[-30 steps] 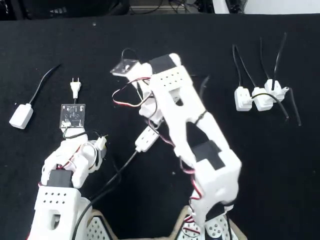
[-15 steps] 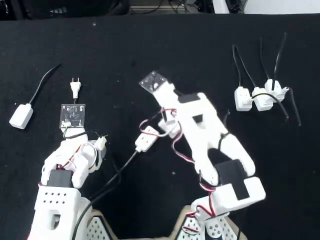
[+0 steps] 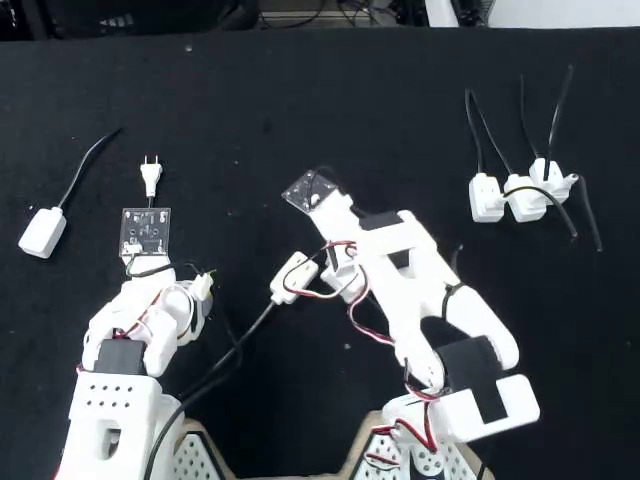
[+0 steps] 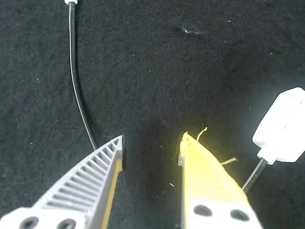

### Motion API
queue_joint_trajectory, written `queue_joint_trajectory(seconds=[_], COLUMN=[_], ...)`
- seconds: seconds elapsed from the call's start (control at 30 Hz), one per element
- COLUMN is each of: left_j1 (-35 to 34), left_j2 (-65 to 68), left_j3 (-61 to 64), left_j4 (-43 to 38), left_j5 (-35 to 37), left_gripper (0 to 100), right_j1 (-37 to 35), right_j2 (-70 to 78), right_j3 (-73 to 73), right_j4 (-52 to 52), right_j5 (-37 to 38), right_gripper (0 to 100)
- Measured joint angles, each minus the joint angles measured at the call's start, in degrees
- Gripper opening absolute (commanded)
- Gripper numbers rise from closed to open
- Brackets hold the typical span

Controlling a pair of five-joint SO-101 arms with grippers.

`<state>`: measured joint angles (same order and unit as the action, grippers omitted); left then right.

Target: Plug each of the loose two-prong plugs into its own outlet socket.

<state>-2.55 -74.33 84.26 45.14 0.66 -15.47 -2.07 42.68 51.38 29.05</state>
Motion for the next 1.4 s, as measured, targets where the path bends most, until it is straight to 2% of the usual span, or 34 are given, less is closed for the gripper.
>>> queue_joint_trajectory(seconds=[0.17,0.7,0.83,1.4], left_j1=[0.0,0.0,0.0,0.0], left_j2=[0.0,0.0,0.0,0.0], left_j3=[0.0,0.0,0.0,0.0], left_j4=[0.0,0.0,0.0,0.0], left_j5=[0.0,0.0,0.0,0.0], left_gripper=[20,20,20,20], right_j1=[0.0,0.1,0.1,-0.9], right_j2=[-2.5,-3.3,-3.3,-3.4], right_j3=[0.2,1.8,1.8,1.8], right_j4=[1.8,0.9,0.7,0.5], right_j5=[0.0,0.0,0.0,0.0], right_gripper=[9.9,9.8,0.5,1.3])
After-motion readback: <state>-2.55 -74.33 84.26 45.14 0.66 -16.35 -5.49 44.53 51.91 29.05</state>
